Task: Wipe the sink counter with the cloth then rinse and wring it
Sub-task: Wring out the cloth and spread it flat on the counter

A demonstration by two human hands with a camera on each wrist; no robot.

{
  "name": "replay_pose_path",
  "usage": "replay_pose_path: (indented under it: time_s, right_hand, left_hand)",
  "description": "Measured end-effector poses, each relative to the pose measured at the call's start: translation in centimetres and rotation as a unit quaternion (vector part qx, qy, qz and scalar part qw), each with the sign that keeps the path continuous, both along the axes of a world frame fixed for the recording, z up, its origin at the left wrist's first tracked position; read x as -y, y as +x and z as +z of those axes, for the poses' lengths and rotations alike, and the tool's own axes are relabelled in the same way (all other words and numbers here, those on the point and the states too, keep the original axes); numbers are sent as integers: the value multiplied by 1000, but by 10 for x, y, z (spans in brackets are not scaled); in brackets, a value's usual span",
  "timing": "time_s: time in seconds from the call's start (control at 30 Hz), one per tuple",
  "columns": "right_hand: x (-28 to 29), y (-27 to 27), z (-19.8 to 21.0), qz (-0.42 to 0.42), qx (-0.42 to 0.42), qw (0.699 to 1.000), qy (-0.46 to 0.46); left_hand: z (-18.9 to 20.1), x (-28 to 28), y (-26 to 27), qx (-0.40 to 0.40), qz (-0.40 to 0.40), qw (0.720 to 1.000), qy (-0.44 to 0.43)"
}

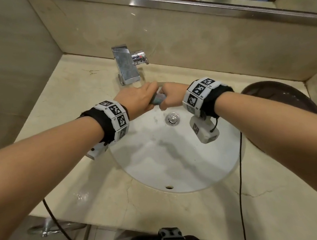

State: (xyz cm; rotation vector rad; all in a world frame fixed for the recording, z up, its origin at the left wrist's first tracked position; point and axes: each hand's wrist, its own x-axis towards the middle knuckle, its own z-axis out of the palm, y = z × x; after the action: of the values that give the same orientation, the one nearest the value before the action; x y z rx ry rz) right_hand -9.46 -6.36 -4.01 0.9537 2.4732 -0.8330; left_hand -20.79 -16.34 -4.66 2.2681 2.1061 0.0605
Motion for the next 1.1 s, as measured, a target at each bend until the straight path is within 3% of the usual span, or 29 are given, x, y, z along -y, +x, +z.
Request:
replay_pose_path:
  time_s: [0.13,0.2,0.3,0.37,0.43,0.5,0.57,0.63,0.67,0.73,0.8,0.83,0.93,1.1]
  right_hand:
    - [-6,3,1,-16,-9,1000,13]
    - [-8,7,1,-20,-26,998,46]
    - [-9,18,-6,-38,-100,986,125]
    - [-4,25,-9,-28,-152,971,180]
    - [1,28,-13,6,-186,959,214]
    - [8,26,-19,23,-198,961,190]
    - [12,22,-22,-11,-220,961,164]
    - [11,20,-17,-32,-236,953,185]
    - [11,20,-13,-27,-220,954,203]
    - [10,22,-4,25,-136,957,255]
    - [10,21,3,75,-62,950,297]
    - [11,18,6,83,-42,949,301]
    - [13,10,11,52,-14,965,257]
    - [20,4,9,-48,-13,990,130]
  left_hand:
    - [-6,-1,1,24,-4,1000,-4]
    - [-5,-3,1,52,33,997,-37]
    - [4,-4,1,177,87,976,-92]
    - [6,-4,2,293,113,944,-106]
    - [7,-4,5,410,153,891,-120]
    - [7,-5,9,498,180,835,-152]
    - [10,-7,12,561,189,783,-191]
    - [13,-9,14,578,186,764,-218]
    - [13,-10,13,563,182,774,-226]
    - [14,-14,8,452,165,843,-238]
    - [17,-16,6,247,139,929,-239]
    - [17,-17,7,153,132,954,-220]
    - [21,-19,12,-5,127,977,-169]
    - [19,-22,11,-105,117,977,-144]
